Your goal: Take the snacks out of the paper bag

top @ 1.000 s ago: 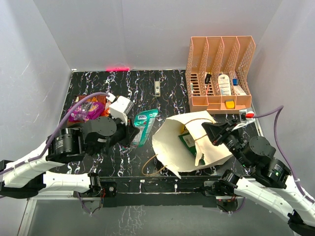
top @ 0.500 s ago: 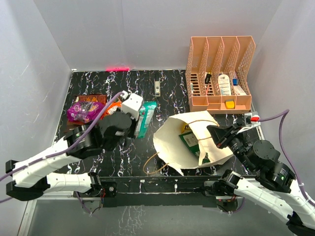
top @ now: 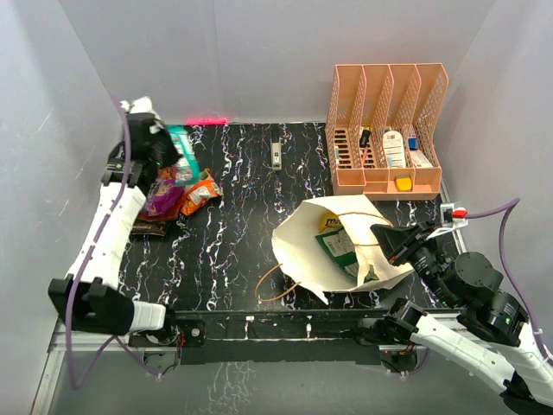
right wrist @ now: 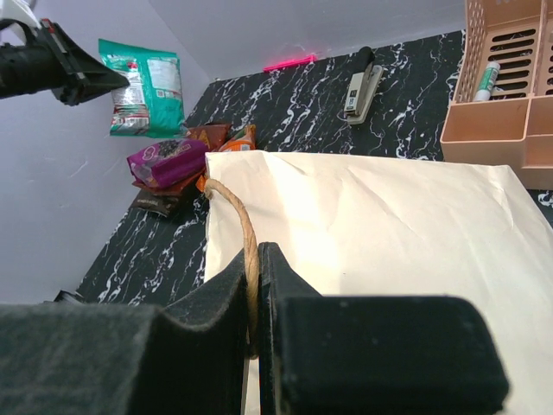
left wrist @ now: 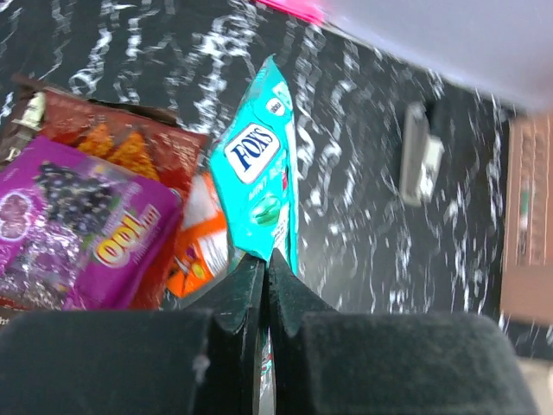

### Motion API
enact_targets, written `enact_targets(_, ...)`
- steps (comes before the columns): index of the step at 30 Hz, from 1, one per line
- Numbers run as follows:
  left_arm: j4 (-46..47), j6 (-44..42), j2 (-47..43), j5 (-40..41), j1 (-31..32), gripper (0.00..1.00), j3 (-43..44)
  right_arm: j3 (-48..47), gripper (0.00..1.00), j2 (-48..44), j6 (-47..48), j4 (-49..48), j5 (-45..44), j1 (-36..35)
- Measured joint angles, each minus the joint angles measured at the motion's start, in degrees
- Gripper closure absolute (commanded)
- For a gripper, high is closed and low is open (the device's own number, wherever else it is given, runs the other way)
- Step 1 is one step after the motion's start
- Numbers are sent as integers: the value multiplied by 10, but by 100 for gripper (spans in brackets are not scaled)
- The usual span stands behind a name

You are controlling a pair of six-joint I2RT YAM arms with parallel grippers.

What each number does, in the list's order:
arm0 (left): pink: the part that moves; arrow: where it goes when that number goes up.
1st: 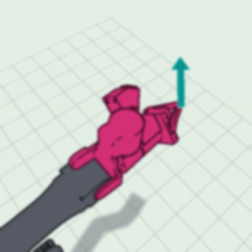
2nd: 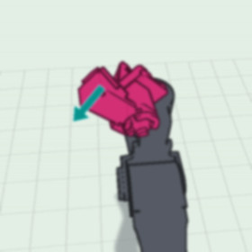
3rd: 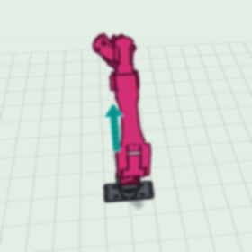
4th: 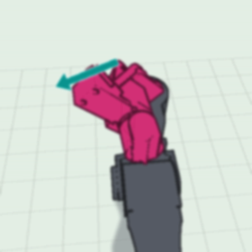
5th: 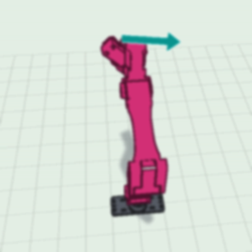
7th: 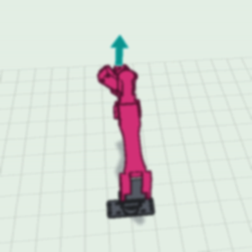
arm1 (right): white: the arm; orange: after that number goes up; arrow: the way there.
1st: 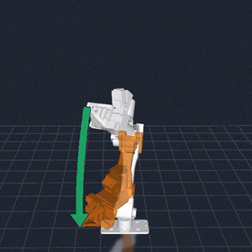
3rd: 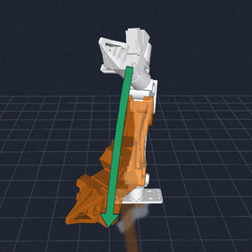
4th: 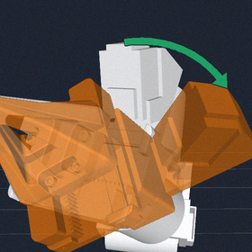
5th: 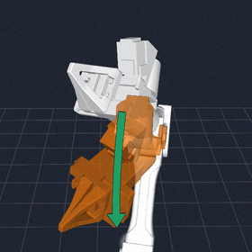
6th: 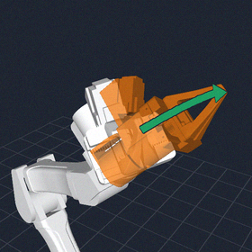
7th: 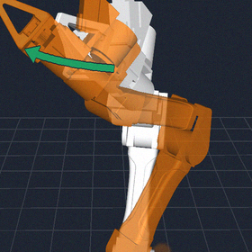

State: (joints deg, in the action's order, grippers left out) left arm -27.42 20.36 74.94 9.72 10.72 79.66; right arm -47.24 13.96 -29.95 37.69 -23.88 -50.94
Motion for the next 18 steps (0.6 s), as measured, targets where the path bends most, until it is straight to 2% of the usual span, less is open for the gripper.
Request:
enact_targets(5,86,100,66,-108,-173,100,-31,-16,93,3,-2,8,0,0)
enact_targets(9,136,167,121,-167,-257,100,-55,-28,93,11,-5,13,1,0)
enact_targets(12,173,202,138,-196,-296,100,-106,-29,93,13,-7,14,2,0)
enact_targets(18,210,221,115,-184,-309,100,-233,-29,93,20,-10,14,2,0)
